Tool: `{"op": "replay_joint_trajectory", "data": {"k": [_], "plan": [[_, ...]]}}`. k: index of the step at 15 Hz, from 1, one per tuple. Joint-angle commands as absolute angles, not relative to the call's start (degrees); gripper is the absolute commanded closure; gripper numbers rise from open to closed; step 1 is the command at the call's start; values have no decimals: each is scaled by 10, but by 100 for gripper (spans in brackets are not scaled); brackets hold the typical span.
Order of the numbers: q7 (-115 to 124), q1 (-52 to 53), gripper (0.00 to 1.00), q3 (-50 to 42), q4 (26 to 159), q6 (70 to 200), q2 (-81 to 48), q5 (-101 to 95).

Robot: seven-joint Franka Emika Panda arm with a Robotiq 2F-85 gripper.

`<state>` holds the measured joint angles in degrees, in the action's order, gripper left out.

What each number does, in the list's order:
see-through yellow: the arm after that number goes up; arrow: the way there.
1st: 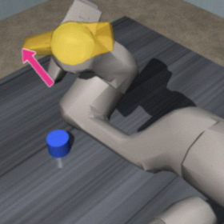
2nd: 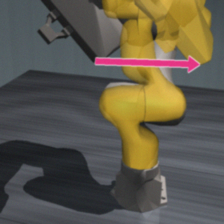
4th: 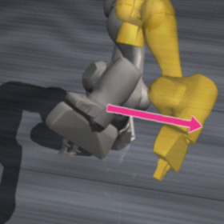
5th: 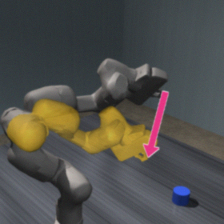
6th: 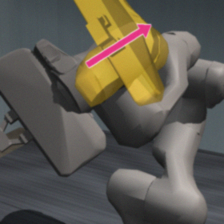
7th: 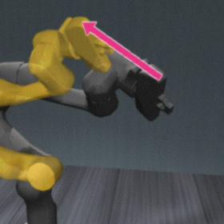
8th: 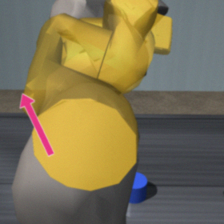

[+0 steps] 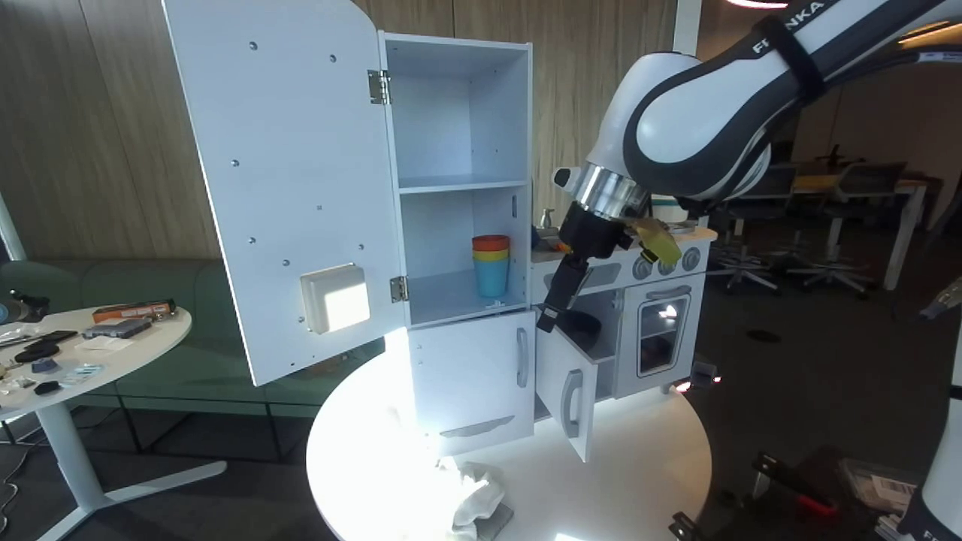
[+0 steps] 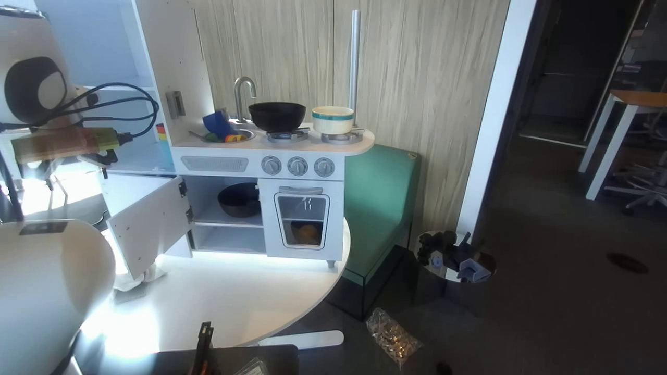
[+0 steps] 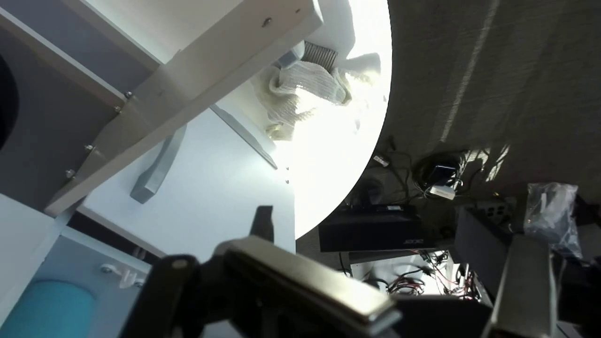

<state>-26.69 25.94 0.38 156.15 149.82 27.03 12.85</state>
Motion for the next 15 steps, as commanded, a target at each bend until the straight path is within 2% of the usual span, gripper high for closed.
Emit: {"op": "replay_joint_trajectory", "data": {"k": [1,6,10,15], "plan": [[-297,218,0,-1,1516,1477,205,66],[-302,157,0,23,1441,1470,124,-61],[-324,162,0,41,1377,1465,58,-52],[-309,153,0,71,1358,1465,28,4]]}}
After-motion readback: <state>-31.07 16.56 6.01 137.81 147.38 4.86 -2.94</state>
